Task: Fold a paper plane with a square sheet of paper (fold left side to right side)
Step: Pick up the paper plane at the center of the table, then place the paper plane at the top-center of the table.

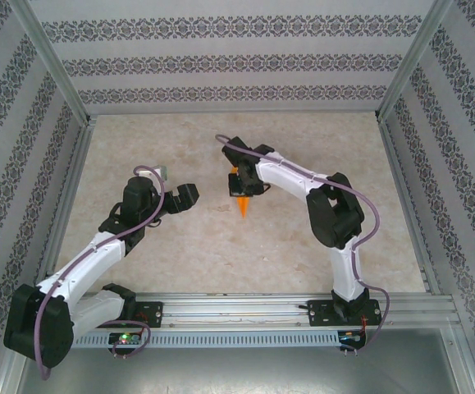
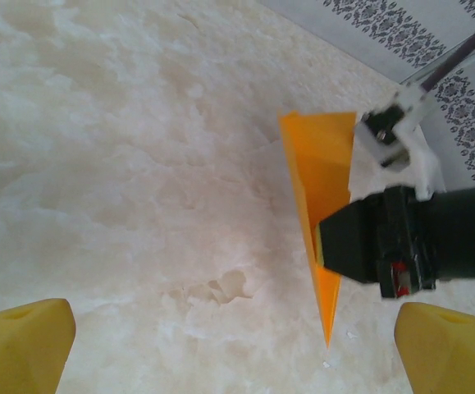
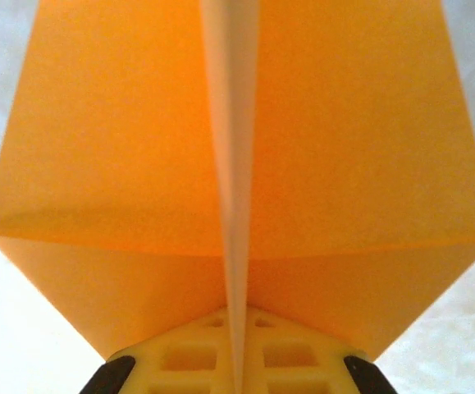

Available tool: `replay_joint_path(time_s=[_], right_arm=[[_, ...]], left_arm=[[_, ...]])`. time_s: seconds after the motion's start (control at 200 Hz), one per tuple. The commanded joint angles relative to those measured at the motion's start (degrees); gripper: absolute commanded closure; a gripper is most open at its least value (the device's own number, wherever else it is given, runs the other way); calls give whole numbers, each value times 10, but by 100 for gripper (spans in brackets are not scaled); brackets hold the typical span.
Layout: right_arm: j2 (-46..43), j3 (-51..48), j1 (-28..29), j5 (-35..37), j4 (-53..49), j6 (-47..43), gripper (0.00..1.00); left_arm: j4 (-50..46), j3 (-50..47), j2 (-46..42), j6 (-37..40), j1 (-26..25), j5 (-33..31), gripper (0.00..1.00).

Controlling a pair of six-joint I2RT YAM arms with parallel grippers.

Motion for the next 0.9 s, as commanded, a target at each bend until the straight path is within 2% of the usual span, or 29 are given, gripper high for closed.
replay_joint_path(time_s=[0.0,0.2,0.43,0.555,0.894], right_arm=[[37,71,-13,53,-34,12,94],[136,228,-30,89,-103,-20,95],[219,339,-47,75,-161,-38,95],[250,374,-55,62,-187,-45,95],[280,388,-62,44,-195,-51,95]], left_arm=[[-7,3,-17,19,10,-2,0],[-11,-8,-28,11,11,7,0],[-20,-17,-41,8,12,8,0],[-22,-20,-41,7,13,11,0],[-24,-23,-40,4,13,13,0]])
